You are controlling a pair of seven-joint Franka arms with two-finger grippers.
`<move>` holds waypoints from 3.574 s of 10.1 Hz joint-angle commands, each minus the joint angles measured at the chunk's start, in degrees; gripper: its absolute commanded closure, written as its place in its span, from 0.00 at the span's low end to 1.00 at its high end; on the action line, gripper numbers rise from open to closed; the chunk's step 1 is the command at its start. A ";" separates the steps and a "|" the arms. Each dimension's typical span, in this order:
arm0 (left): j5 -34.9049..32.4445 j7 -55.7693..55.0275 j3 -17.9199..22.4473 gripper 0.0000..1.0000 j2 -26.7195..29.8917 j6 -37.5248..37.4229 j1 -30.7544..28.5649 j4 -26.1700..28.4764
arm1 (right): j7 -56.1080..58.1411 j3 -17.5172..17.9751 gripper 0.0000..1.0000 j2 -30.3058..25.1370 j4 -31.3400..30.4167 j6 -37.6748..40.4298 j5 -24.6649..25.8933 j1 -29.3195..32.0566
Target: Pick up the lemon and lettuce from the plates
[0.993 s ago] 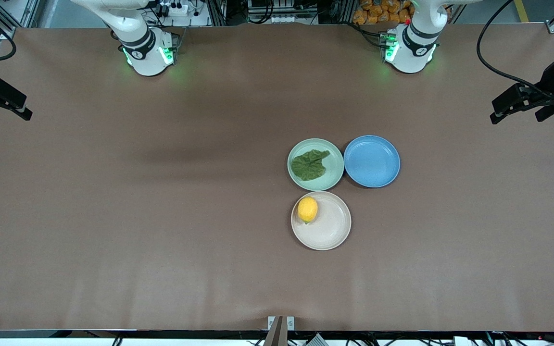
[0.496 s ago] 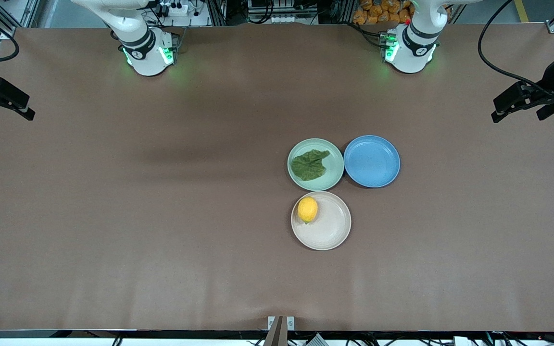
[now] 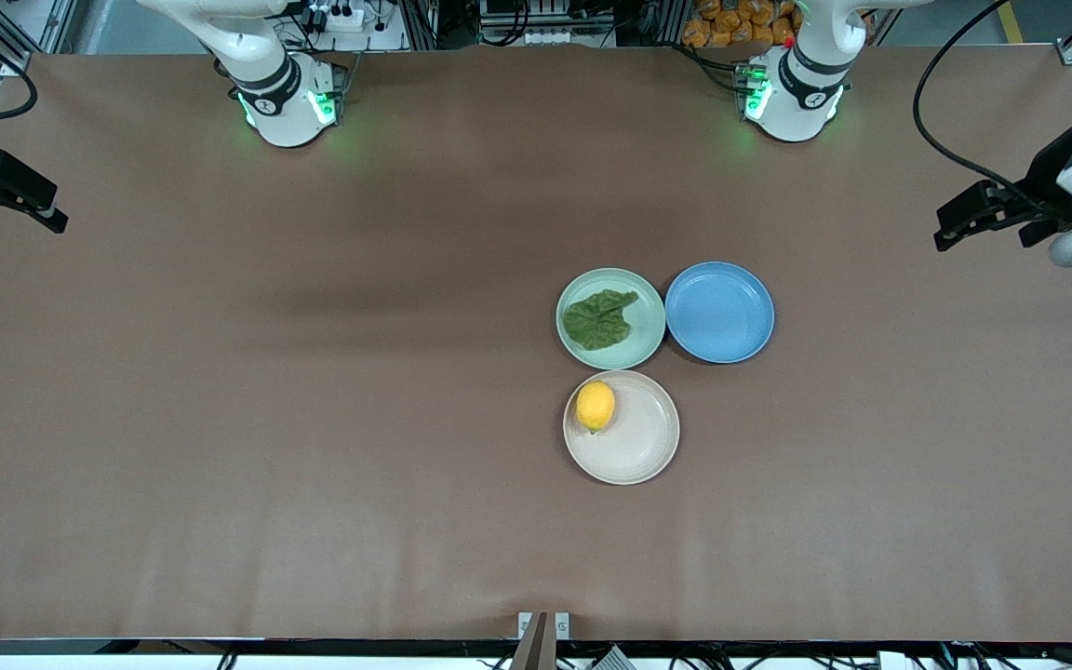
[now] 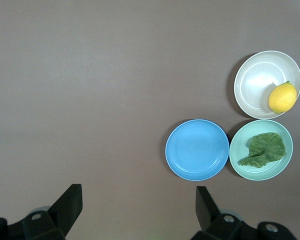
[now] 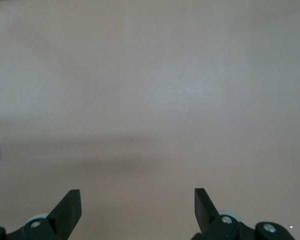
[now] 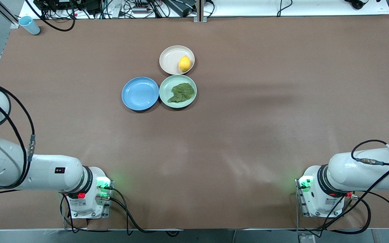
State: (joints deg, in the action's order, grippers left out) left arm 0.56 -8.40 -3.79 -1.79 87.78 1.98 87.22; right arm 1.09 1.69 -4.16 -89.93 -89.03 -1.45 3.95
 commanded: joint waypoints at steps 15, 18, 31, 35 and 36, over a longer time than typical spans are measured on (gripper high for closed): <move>7.79 -1.26 -1.48 0.00 -29.40 34.97 9.61 -2.32 | -48.92 1.47 0.00 22.57 -1.66 -23.44 4.08 -36.79; 13.03 -0.48 -3.57 0.00 -34.93 40.97 10.76 -4.76 | -61.78 1.56 0.00 32.95 1.51 -33.89 4.70 -45.41; 16.05 0.76 -9.83 0.00 -40.75 45.11 9.88 -5.92 | -90.12 -0.89 0.19 60.67 18.47 -47.02 10.59 -61.34; 16.05 0.76 -9.83 0.00 -40.14 44.84 9.18 -5.83 | -89.07 -0.81 1.00 60.85 18.48 -46.94 15.25 -61.00; 16.05 0.67 -9.83 0.00 -40.14 44.84 9.09 -5.92 | -88.98 -0.81 1.00 60.24 18.56 -46.68 15.25 -60.73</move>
State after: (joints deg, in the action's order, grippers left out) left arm 14.99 -9.12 -13.51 -41.98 132.82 11.35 81.89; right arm -87.26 1.32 54.69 -73.20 -136.18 12.24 -57.08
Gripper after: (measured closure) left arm 0.000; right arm 0.617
